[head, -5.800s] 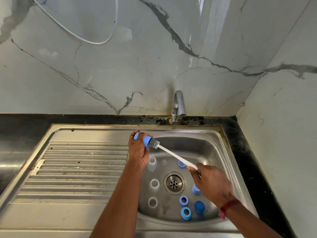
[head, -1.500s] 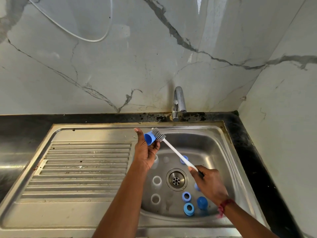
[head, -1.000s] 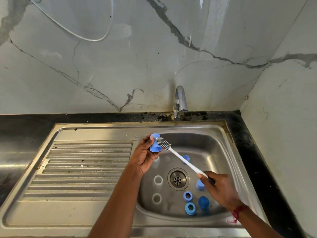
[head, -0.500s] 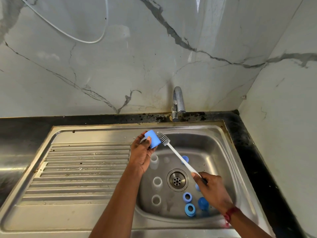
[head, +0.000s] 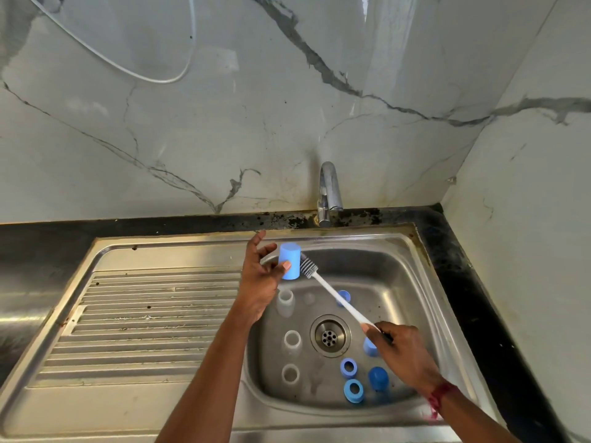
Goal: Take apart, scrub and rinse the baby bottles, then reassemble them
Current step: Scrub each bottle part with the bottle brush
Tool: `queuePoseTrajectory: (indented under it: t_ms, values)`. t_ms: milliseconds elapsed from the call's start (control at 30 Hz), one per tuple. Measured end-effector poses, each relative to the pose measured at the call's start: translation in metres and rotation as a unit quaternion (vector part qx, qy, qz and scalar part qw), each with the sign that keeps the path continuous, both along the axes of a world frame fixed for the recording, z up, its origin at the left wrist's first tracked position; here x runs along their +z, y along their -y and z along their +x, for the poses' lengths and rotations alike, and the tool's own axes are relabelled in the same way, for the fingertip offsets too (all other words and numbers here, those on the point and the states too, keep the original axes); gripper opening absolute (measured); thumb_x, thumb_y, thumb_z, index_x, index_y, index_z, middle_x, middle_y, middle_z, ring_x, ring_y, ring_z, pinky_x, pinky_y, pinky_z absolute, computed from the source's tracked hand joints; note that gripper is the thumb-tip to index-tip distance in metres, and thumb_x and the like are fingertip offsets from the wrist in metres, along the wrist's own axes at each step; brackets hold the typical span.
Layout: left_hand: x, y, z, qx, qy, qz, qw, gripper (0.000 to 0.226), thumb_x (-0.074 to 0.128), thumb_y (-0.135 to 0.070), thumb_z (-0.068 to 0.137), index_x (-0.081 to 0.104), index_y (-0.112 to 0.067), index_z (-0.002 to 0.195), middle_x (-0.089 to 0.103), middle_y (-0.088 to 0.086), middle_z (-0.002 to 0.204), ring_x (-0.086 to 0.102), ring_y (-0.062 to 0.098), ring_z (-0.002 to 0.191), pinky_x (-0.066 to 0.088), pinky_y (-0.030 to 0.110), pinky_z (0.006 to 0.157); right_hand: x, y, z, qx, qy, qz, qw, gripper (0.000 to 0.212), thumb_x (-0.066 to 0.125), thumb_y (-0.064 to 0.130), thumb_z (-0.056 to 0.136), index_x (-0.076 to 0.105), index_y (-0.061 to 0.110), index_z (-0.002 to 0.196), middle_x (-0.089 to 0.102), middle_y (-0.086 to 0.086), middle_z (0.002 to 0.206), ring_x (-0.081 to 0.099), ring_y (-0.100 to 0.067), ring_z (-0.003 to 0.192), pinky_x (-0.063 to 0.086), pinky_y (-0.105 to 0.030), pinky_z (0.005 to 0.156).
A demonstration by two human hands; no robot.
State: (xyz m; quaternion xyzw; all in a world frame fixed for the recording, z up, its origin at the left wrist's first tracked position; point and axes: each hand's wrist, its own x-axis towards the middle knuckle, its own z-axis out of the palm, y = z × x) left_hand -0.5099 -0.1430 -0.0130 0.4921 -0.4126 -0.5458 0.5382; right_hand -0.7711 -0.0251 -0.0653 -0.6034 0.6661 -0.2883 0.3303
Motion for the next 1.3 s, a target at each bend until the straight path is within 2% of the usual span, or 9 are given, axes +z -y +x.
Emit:
queuePoseTrajectory:
  t_ms: [133, 333, 500, 667, 800, 900, 1100, 1167, 1300]
  values:
    - [-0.002, 0.003, 0.000, -0.021, 0.049, -0.016, 0.998, 0.082, 0.071, 0.010, 0.081, 0.037, -0.023, 0.147, 0.055, 0.007, 0.126, 0.064, 0.020, 0.103, 0.057, 0.022, 0.075, -0.001, -0.005, -0.004, -0.005, -0.014, 0.005, 1.000, 0.061, 0.049, 0.065, 0.086, 0.059, 0.007, 0.068, 0.046, 0.001, 0.049, 0.038, -0.008, 0.045, 0.037, -0.020, 0.047]
    - [-0.018, 0.001, -0.012, -0.024, 0.195, -0.077, 0.977, 0.049, 0.073, 0.005, 0.081, 0.060, -0.025, 0.118, 0.067, 0.006, 0.120, 0.066, 0.024, 0.110, 0.054, 0.022, 0.089, 0.019, 0.005, 0.005, -0.030, 0.030, 0.000, 0.999, 0.044, 0.060, 0.035, 0.095, 0.057, 0.007, 0.061, 0.046, 0.011, 0.042, 0.041, -0.005, 0.041, 0.036, -0.013, 0.048]
    - [-0.023, -0.002, -0.010, -0.038, 0.212, -0.118, 0.969, 0.056, 0.074, 0.000, 0.081, 0.061, -0.043, 0.113, 0.064, -0.001, 0.125, 0.060, 0.019, 0.117, 0.050, 0.030, 0.100, 0.011, 0.001, 0.001, -0.008, -0.009, 0.016, 1.000, 0.048, 0.055, 0.050, 0.091, 0.050, 0.016, 0.058, 0.044, 0.007, 0.044, 0.038, -0.007, 0.043, 0.036, -0.017, 0.046]
    - [-0.019, -0.008, -0.012, -0.093, 0.039, -0.031, 0.994, 0.052, 0.064, 0.010, 0.087, 0.070, -0.034, 0.113, 0.064, 0.000, 0.127, 0.061, 0.029, 0.119, 0.051, 0.056, 0.099, 0.012, -0.002, 0.003, -0.025, -0.002, 0.012, 1.000, 0.047, 0.059, 0.041, 0.093, 0.056, 0.008, 0.060, 0.043, 0.011, 0.042, 0.038, -0.007, 0.042, 0.033, -0.015, 0.045]
    - [-0.013, -0.009, -0.014, -0.096, -0.171, 0.090, 0.977, 0.048, 0.049, 0.009, 0.096, 0.054, -0.016, 0.137, 0.058, 0.014, 0.130, 0.063, 0.035, 0.111, 0.051, 0.050, 0.100, 0.015, -0.003, 0.003, -0.025, 0.000, 0.025, 0.999, 0.042, 0.059, 0.039, 0.094, 0.055, 0.016, 0.059, 0.048, 0.015, 0.043, 0.044, -0.004, 0.042, 0.038, -0.016, 0.047]
    - [-0.011, -0.008, -0.017, -0.056, -0.279, 0.148, 0.947, 0.040, 0.045, -0.001, 0.099, 0.055, -0.014, 0.136, 0.064, 0.013, 0.118, 0.061, 0.026, 0.093, 0.052, 0.044, 0.087, 0.017, -0.002, 0.004, -0.025, -0.007, 0.025, 0.999, 0.041, 0.059, 0.039, 0.094, 0.054, 0.018, 0.059, 0.050, 0.017, 0.045, 0.046, -0.003, 0.043, 0.039, -0.015, 0.047]
    - [-0.014, -0.001, -0.034, 0.064, -0.341, 0.174, 0.922, 0.029, 0.040, -0.026, 0.106, 0.059, -0.023, 0.128, 0.063, 0.008, 0.107, 0.052, 0.016, 0.075, 0.048, 0.022, 0.055, 0.016, -0.003, 0.006, -0.020, -0.032, 0.016, 0.999, 0.041, 0.058, 0.040, 0.095, 0.055, 0.018, 0.061, 0.048, 0.017, 0.043, 0.044, -0.004, 0.042, 0.037, -0.015, 0.046]
    - [-0.015, 0.004, -0.038, 0.109, -0.350, 0.197, 0.909, 0.023, 0.044, -0.026, 0.105, 0.055, -0.031, 0.124, 0.059, 0.007, 0.099, 0.047, 0.016, 0.070, 0.042, 0.024, 0.058, 0.013, -0.001, 0.005, -0.022, -0.036, 0.012, 0.999, 0.042, 0.058, 0.043, 0.094, 0.058, 0.015, 0.063, 0.046, 0.012, 0.043, 0.040, -0.006, 0.041, 0.036, -0.016, 0.044]
    - [-0.011, 0.012, -0.042, 0.147, -0.384, 0.246, 0.878, 0.013, 0.047, -0.019, 0.101, 0.056, -0.012, 0.094, 0.055, 0.010, 0.089, 0.047, 0.015, 0.070, 0.036, 0.024, 0.061, 0.007, 0.000, 0.003, -0.013, -0.070, -0.008, 0.997, 0.048, 0.051, 0.056, 0.090, 0.058, 0.015, 0.066, 0.043, 0.004, 0.045, 0.036, -0.008, 0.041, 0.034, -0.020, 0.043]
